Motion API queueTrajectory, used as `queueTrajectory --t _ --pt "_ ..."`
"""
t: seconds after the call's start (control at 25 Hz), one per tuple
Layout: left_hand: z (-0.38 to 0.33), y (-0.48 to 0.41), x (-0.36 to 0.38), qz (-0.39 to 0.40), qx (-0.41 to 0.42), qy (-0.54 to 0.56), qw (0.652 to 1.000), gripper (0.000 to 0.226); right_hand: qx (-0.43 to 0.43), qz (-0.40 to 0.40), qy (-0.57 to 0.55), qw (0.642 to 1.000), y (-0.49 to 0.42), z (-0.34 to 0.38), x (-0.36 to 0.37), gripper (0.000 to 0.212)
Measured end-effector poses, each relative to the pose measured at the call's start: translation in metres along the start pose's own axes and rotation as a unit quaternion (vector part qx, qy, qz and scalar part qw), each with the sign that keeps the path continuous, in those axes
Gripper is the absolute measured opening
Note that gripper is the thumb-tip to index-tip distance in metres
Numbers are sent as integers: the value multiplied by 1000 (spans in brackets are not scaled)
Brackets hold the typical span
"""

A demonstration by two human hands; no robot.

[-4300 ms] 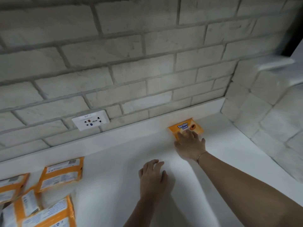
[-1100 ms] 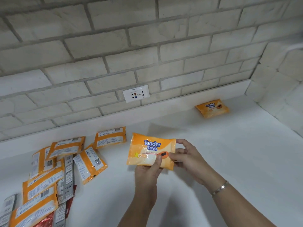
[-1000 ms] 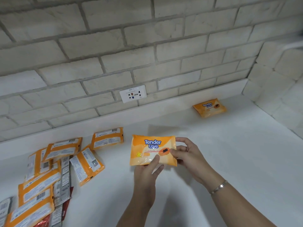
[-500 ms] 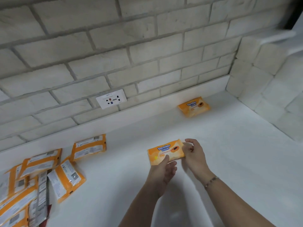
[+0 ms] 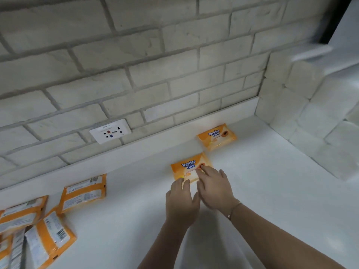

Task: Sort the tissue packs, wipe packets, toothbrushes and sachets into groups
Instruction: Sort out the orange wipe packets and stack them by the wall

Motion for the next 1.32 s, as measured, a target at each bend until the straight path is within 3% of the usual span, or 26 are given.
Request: queueTrajectory --t 0.12,0.44,0.56,0.8,1.08,1.2,1.32 --pt "10 -18 17 91 -38 -40 994 64 -35 48 62 996 -33 -1 -6 58" --pt "8 -73 16 127 -15 -38 991 69 -58 128 120 983 -91 -12 -11 69" --pt "13 -83 12 100 0 -19 995 84 -66 144 97 983 -101 -15 -10 72" --pt "19 -97 6 119 16 -15 993 74 -54 166 86 981 -114 -18 -16 70" --pt "51 -31 -27 84 -37 55 994 46 0 60 64 996 -64 18 -22 54" --pt "73 17 -50 49 -65 41 996 44 -32 40 -9 999 -16 66 0 44" --pt "102 67 -73 8 -118 66 991 40 -95 3 -46 994 57 123 35 51"
Point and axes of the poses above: each hand's wrist, its own y-axis away from the middle knuckle, its own x-axis out of the palm, z = x × y, the point moved 5 cm from there along -y, towards the middle knuckle, and after that the axes turned 8 degrees about y, right-handed, at the moved point
